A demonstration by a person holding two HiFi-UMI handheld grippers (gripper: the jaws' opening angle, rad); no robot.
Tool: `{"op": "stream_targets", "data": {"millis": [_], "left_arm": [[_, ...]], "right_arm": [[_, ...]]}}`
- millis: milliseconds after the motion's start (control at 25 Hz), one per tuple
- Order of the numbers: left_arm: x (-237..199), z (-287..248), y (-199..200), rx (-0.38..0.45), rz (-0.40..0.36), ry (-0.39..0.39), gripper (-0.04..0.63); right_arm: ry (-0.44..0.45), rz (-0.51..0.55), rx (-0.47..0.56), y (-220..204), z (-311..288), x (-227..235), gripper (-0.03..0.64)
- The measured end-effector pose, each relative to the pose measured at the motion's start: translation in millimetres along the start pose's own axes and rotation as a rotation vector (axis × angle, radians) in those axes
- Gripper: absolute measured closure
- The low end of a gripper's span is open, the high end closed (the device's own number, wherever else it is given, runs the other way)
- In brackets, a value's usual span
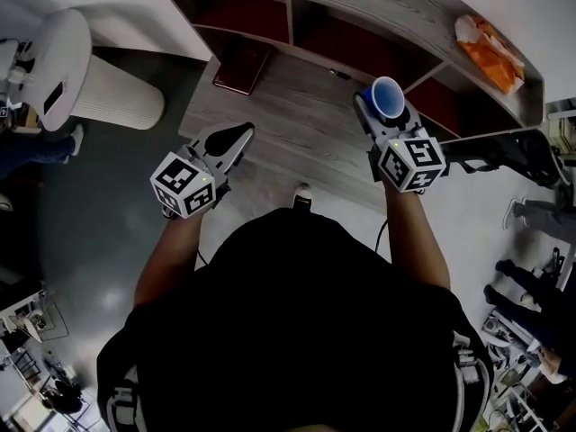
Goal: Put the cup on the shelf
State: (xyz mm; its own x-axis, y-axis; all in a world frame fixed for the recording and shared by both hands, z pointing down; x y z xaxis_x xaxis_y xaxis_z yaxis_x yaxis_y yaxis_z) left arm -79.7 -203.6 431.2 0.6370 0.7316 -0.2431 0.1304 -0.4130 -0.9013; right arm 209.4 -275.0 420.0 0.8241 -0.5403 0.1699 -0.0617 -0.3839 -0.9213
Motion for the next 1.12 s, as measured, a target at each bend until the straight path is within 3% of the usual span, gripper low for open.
{"op": "stream_targets", "data": {"millis": [360, 1120], "left_arm": [[-7, -5, 10, 0.016, -0.002, -0.007, 0.577], [-76, 24, 15, 0.009, -0.021, -0.08, 0.577]], "right_arm": [[0.001, 0.014, -0.004, 11, -9, 0, 0.364], [-0.156, 0.006, 0.005, 33, -29, -11, 0.364]]}}
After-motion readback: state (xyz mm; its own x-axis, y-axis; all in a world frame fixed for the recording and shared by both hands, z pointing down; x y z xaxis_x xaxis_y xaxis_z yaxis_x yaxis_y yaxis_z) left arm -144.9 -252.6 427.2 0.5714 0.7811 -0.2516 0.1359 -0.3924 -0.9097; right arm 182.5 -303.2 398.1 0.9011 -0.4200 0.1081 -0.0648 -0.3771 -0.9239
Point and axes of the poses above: the fingertips, and each gripper's own axes: z backward along the fingers, x to its right, y out of its top, the point moved 6 cm from there along z, backward along the fingers, and after that the axes turned 7 degrees about -x, right-handed, at the moved point
